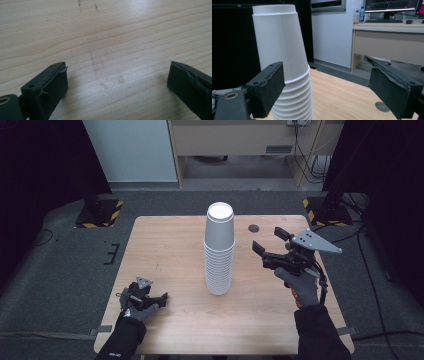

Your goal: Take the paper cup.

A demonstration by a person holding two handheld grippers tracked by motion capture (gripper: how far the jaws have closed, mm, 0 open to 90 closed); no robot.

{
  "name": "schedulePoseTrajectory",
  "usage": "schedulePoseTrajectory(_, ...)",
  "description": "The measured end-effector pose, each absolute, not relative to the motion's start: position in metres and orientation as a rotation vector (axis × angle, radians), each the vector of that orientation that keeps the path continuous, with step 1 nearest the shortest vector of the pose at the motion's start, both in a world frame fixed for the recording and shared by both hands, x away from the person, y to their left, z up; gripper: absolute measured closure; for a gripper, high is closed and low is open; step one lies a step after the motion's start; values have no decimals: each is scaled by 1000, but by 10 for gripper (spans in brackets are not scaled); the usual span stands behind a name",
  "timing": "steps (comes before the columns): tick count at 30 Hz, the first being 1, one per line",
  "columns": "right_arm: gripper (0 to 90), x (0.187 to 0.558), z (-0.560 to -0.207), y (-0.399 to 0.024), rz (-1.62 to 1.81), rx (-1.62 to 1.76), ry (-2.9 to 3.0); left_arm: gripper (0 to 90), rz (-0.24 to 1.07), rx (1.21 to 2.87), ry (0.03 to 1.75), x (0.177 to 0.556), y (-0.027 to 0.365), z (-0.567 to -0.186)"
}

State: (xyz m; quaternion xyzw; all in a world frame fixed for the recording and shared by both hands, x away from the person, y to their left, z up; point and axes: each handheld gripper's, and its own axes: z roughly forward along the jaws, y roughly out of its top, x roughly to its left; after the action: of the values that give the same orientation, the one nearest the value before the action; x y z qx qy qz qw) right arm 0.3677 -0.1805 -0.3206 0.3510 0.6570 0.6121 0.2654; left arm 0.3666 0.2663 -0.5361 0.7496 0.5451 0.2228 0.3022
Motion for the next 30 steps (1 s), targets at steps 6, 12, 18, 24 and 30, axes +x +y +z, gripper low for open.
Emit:
schedulePoseTrajectory(6,135,370,-314,-169,1659,917,1783,10,593,1984,1439,367,266,-537)
schedulePoseTrajectory(12,138,369,-304,-156,1664,878,1789,8,593,1984,1439,367,267,-537)
schedulePoseTrajectory(18,139,369,-298,-140,1686,847,1812,8,592,1985,1438,367,267,-537)
schedulePoseTrajectory(24,138,372,-298,-124,1717,827,1839,7,592,1985,1438,367,267,-537)
schedulePoseTrajectory(30,138,381,-301,-111,1712,836,1857,7,592,1985,1438,367,267,-537)
